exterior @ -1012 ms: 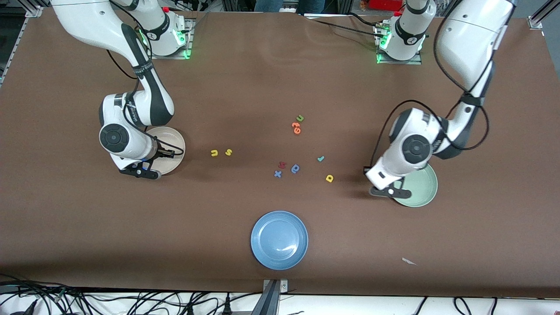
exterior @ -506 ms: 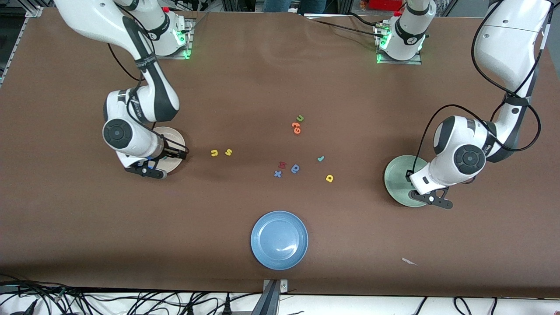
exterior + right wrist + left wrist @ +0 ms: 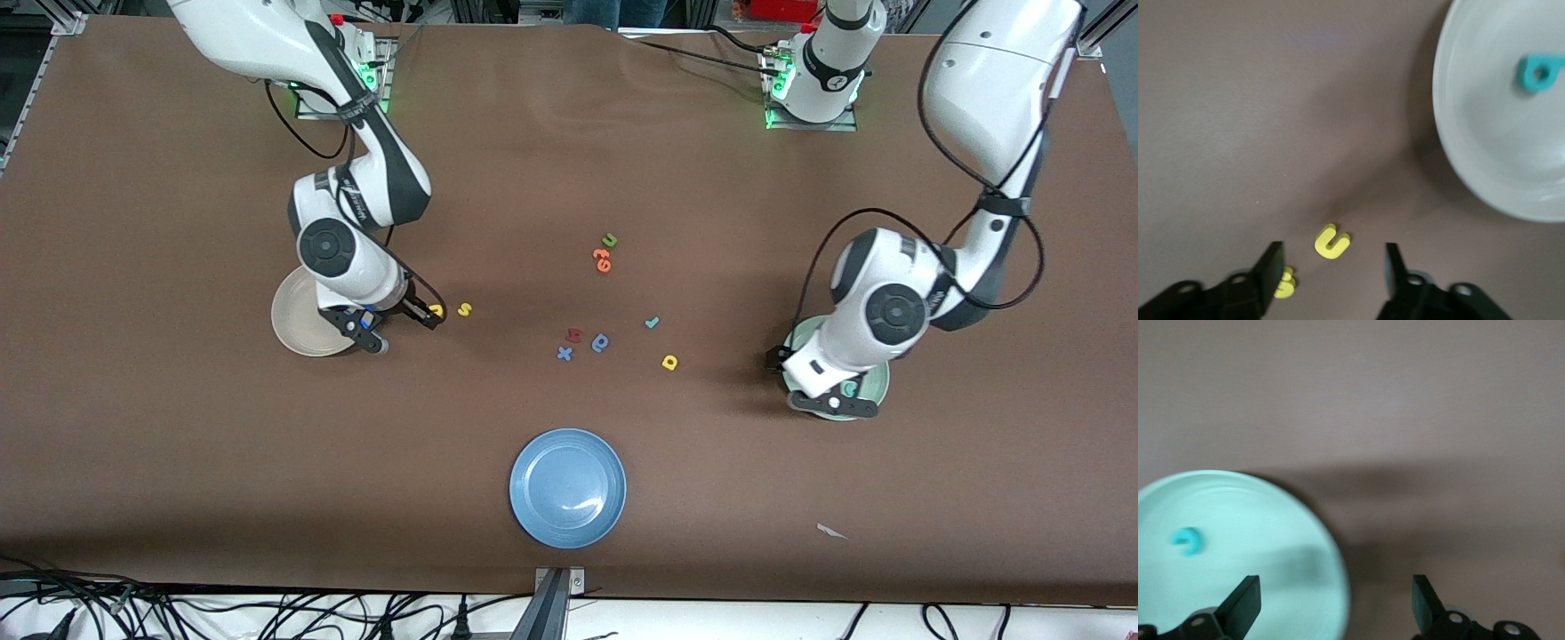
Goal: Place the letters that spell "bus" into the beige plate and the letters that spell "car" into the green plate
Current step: 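Grasp the yellow u with the right gripper while the left gripper descends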
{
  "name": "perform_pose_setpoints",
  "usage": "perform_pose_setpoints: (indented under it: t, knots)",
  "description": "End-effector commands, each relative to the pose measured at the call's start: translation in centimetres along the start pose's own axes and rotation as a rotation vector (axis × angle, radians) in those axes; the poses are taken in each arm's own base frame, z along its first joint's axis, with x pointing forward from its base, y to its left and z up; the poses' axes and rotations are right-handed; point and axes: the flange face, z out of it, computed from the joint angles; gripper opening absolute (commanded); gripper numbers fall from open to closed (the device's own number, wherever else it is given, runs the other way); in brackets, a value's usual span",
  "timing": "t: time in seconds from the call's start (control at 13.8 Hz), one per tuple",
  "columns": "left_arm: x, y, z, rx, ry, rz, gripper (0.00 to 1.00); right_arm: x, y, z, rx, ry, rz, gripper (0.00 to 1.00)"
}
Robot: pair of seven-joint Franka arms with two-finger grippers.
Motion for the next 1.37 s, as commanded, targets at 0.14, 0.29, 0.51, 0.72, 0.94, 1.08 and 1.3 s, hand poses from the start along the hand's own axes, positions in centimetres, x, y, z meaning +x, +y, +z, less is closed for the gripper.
perform_pose_setpoints:
  t: [0.14, 0.29, 0.51, 0.72, 0.94, 1.08, 1.3]
  knots:
    - [1.0, 8.8, 1.6, -0.04, -0.003, -0.225, 1.0, -1.2, 0.2, 2.8, 0.011, -0.001, 0.112, 0.65]
    - [0.3, 10.9, 2.4, -0.044, -0.02, -0.306, 1.0, -1.1, 0.1, 4.1, 0.025, 0.008, 0.123, 0.65]
    - [0.6, 13.3, 3.0, -0.112, -0.064, -0.483, 1.0, -1.5, 0.4, 4.6, 0.018, 0.005, 0.129, 0.62]
    - [0.0, 15.4, 3.9, -0.121, -0.091, -0.544, 1.0, -2.2, 0.1, 4.6, 0.018, 0.001, 0.116, 0.43]
    - [-0.3, 17.4, 5.0, -0.11, -0.091, -0.557, 0.97, -2.3, 0.0, 4.6, 0.021, 0.002, 0.115, 0.2]
    - [-0.2, 17.3, 5.0, -0.109, -0.09, -0.561, 0.88, -2.3, 0.0, 4.5, 0.019, 0.0, 0.107, 0.08]
    - [0.0, 16.8, 5.2, -0.105, -0.082, -0.557, 0.79, -2.0, -0.3, 0.4, 0.024, 0.009, 0.061, 0.08]
